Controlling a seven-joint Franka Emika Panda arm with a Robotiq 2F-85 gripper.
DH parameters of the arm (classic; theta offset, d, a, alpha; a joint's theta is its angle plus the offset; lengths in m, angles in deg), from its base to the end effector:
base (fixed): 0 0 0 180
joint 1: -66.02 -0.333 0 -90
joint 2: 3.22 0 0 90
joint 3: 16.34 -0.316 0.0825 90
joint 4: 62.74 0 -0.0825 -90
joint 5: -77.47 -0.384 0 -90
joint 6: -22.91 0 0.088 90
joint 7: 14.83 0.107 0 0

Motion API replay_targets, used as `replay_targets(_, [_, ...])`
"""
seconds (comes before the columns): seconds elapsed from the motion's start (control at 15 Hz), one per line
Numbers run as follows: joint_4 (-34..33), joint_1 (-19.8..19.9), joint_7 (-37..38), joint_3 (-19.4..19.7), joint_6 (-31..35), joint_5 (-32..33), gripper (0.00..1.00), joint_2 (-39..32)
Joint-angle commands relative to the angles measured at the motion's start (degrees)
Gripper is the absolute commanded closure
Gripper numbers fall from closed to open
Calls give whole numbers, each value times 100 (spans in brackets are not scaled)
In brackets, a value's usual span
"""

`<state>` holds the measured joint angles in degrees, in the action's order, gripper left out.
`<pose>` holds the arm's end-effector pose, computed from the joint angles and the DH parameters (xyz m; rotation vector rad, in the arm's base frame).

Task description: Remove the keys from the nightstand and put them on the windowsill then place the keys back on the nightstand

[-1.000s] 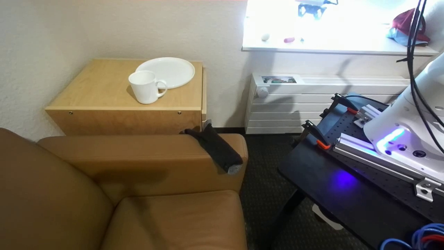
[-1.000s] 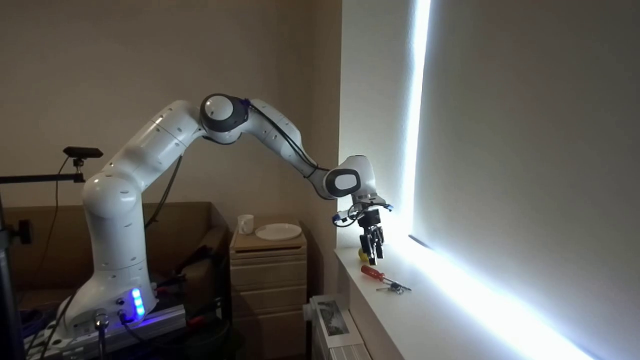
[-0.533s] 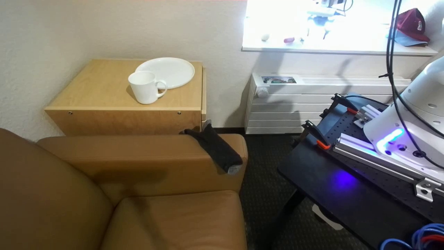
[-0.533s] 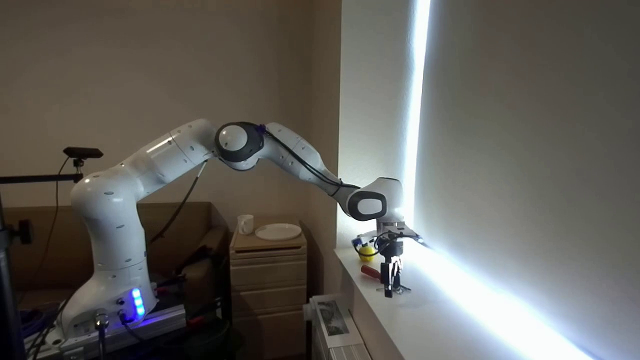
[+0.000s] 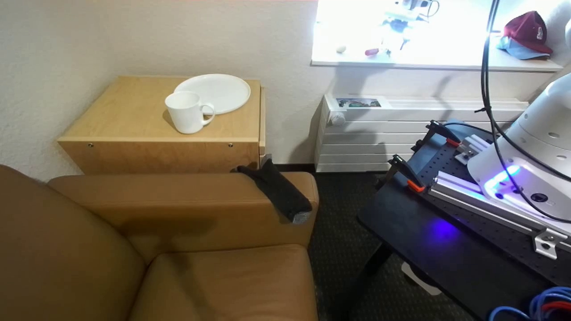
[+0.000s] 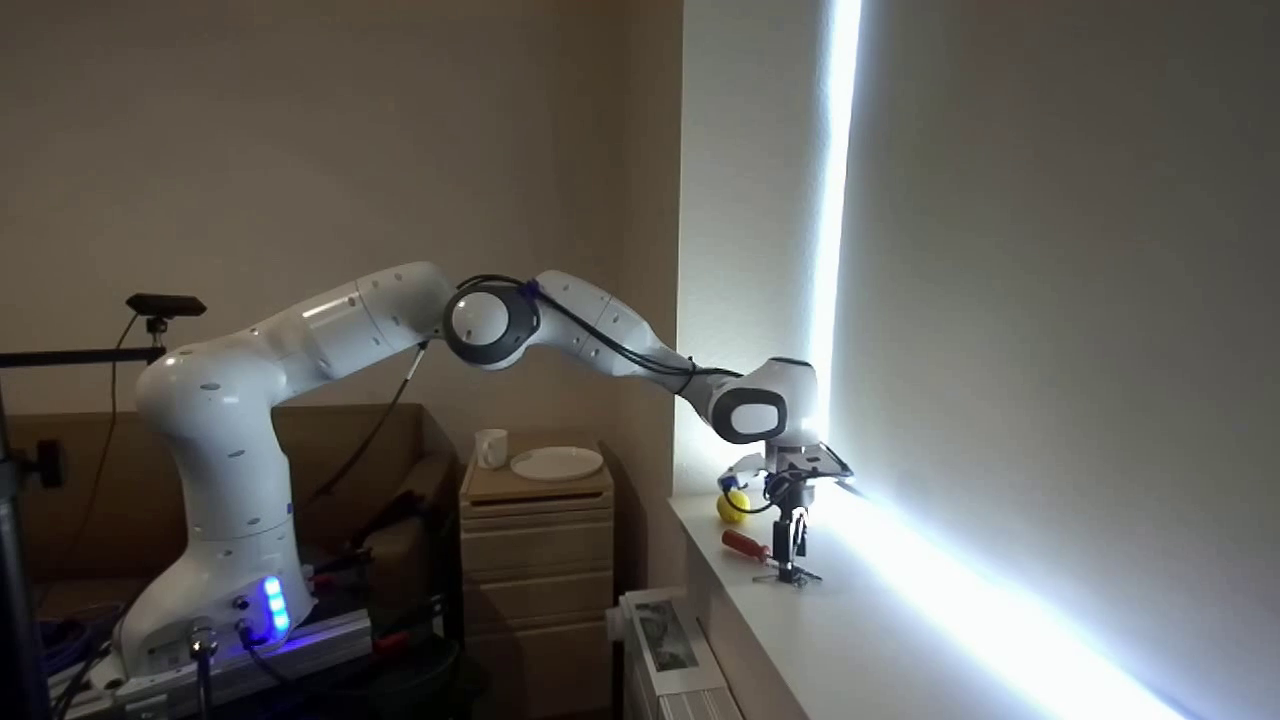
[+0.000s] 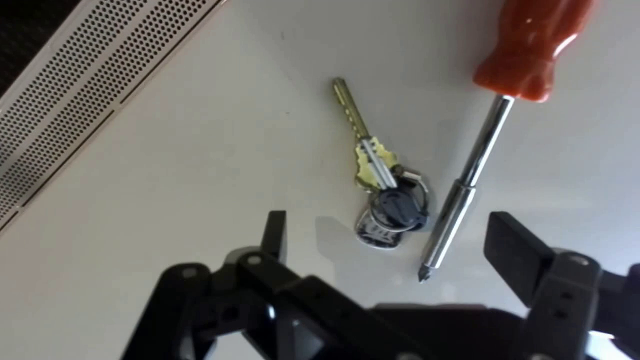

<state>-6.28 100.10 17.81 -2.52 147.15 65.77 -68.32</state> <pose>0.5848 -0.5274 0.1696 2.3920 -1.9554 0.1025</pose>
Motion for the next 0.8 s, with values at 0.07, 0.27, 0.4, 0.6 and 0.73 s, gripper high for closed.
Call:
replay_targets(0.07, [-146, -17, 2, -5, -10, 0, 0, -98])
replay_targets(0.27, [-222, -102, 98, 62, -203, 109, 0, -198])
replay_targets(0.4, [-262, -32, 27, 25, -291, 78, 0, -196])
replay_targets(0.6, [-197, -167, 215, 140, -213, 171, 0, -182])
replay_targets(0.73, [-150, -210, 255, 208, -350, 292, 0, -118])
